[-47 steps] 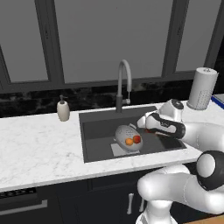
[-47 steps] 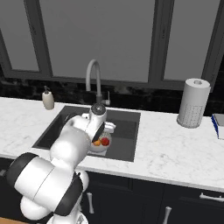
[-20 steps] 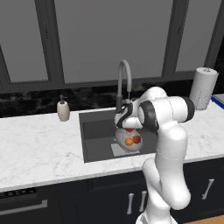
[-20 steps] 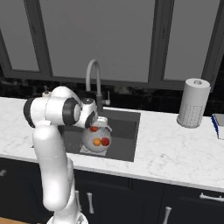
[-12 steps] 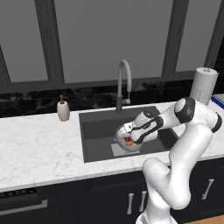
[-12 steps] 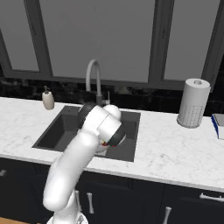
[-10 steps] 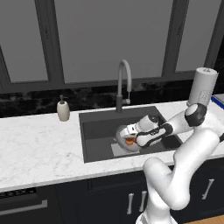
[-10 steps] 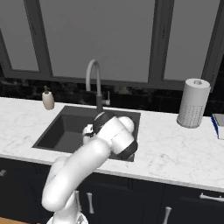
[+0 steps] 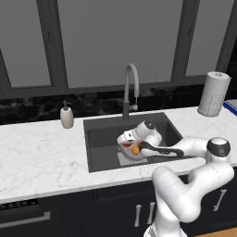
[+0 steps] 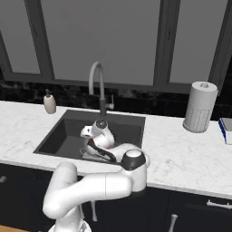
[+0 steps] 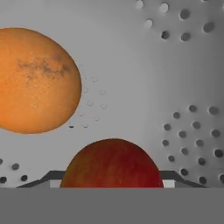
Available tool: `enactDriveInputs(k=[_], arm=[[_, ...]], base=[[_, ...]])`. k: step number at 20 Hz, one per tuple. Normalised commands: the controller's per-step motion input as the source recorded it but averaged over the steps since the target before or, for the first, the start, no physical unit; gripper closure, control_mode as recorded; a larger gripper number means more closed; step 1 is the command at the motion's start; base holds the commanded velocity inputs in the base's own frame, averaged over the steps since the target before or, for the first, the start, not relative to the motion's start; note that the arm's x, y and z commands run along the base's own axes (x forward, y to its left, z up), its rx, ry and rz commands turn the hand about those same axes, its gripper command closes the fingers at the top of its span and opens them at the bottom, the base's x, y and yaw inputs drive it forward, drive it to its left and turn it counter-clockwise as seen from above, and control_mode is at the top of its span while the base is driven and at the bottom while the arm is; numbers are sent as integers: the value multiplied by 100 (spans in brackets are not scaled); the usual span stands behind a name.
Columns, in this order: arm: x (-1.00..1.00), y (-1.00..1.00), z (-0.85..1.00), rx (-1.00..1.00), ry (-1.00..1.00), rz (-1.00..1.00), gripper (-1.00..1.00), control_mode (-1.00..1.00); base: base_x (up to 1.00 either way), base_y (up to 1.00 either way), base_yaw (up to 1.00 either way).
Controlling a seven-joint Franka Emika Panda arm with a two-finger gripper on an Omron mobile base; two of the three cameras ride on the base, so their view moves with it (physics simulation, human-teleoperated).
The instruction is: Put the colander in the sink, put the tangerine, apple, apple in the colander, and turn on the sink faucet and pour water over the colander.
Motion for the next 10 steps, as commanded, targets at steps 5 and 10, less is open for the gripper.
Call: enactDriveInputs(k=[5, 10], arm=[[0, 34, -100, -19, 35, 10, 100, -100], [0, 18, -100, -25, 23, 10, 100, -100]], base=[[0, 0, 0], [0, 0, 0]])
